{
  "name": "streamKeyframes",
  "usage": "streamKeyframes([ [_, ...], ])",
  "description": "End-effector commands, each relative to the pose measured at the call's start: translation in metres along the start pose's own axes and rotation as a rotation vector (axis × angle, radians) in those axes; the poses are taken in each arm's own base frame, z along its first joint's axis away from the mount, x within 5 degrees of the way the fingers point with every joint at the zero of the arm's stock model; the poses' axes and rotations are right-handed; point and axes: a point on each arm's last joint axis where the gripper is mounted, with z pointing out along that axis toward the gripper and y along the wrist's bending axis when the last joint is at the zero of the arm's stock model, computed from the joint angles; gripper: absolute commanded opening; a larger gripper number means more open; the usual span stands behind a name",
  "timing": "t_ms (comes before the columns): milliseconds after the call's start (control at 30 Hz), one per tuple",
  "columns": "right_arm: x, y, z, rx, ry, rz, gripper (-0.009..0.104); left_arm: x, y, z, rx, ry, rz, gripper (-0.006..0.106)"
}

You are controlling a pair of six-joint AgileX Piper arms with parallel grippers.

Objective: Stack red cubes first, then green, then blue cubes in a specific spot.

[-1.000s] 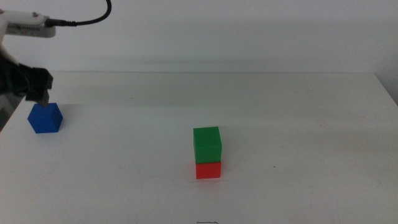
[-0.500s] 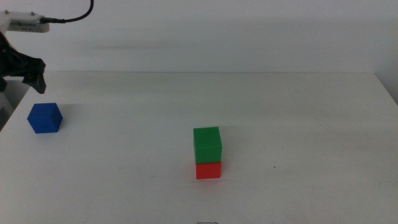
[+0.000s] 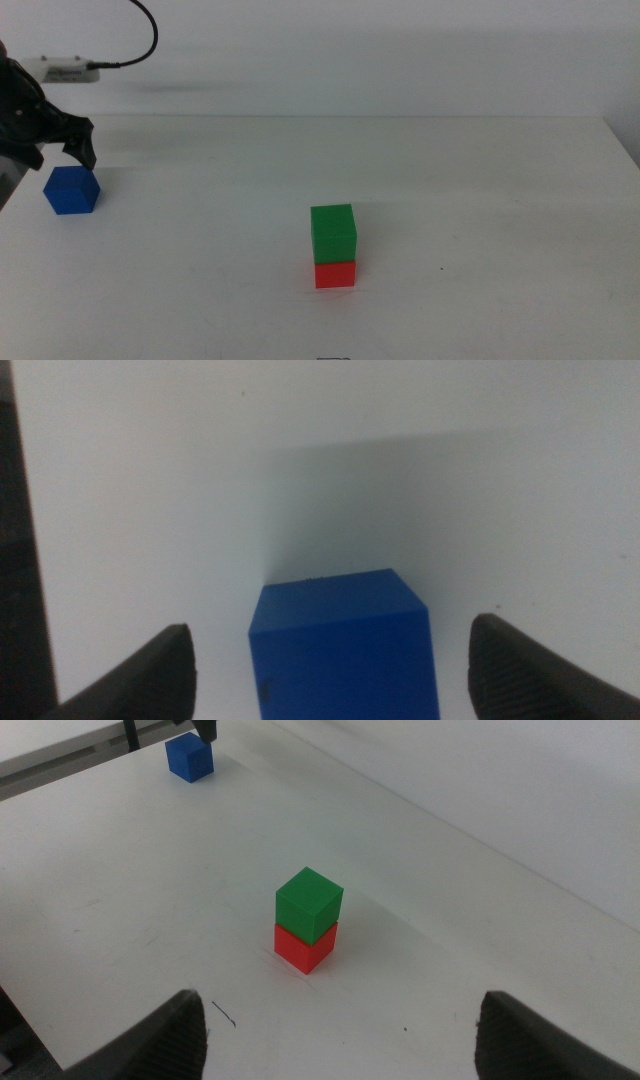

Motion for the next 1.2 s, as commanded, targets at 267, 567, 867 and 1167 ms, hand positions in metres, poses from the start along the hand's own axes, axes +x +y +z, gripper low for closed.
streamKeyframes([
  [267,-0.012,-0.003,-0.004,0.028,-0.093,-0.016,0.094,-0.009,-0.001,-0.008,0.001,-0.063,0.0,0.092],
  [567,-0.012,-0.003,-0.004,0.028,-0.093,-0.016,0.094,-0.008,-0.001,-0.002,0.011,-0.051,-0.018,0.064],
  [867,-0.012,-0.003,-0.004,0.028,-0.093,-0.016,0.094,0.001,-0.01,-0.023,0.069,0.037,-0.052,0.009],
  [1167,-0.012,-0.003,-0.004,0.028,-0.092,-0.016,0.094,0.019,-0.078,-0.081,0.006,-0.062,-0.126,0.004],
])
